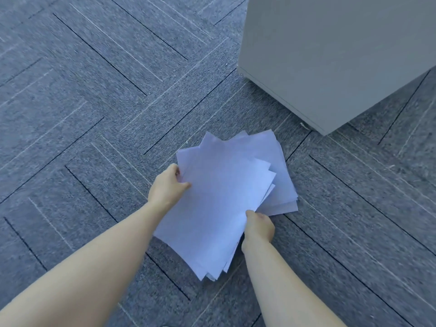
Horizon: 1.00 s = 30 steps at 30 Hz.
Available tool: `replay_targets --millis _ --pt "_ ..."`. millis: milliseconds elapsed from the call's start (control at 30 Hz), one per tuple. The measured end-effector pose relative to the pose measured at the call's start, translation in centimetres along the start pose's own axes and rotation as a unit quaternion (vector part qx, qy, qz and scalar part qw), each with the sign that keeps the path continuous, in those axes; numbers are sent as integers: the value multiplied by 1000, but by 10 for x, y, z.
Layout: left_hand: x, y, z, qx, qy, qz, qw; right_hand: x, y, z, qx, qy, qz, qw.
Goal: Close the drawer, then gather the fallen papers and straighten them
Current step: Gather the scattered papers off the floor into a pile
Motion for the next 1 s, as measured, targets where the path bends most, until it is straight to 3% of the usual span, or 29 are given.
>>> replay_targets --millis 67,133,233,300,500,667,767,867,1000 --pt "7 -4 10 29 6 48 998 2 -1 -1 5 11 21 1000" --pt "31 -7 21 73 69 153 983 4 -4 2 17 16 28 999" --pt "65 10 43 21 136 242 960 0 -16 7 92 -11 73 993" --pt "73 21 53 -10 123 261 957 4 -18 10 109 5 99 989" --pt "57 28 51 2 76 277 958 -10 3 9 48 55 75 995" --pt "34 41 39 -95 30 151 983 -17 15 16 0 23 -16 1000" --pt "37 32 30 -40 68 168 983 -23 14 10 25 -16 -80 996" --pt "39 28 22 4 86 182 980 -29 12 0 26 -28 -66 997" --pt "37 46 9 -106 23 39 993 -39 16 -2 -42 -32 -47 997"
Point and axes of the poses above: each hand's wrist, its own z-axis towards the middle knuckle, its own y-axis out of the palm, x = y × z, the point moved 6 cm from there along z, towards the middle knuckle, and after that the axes turned 2 degrees about -x, right-handed, at the moved point
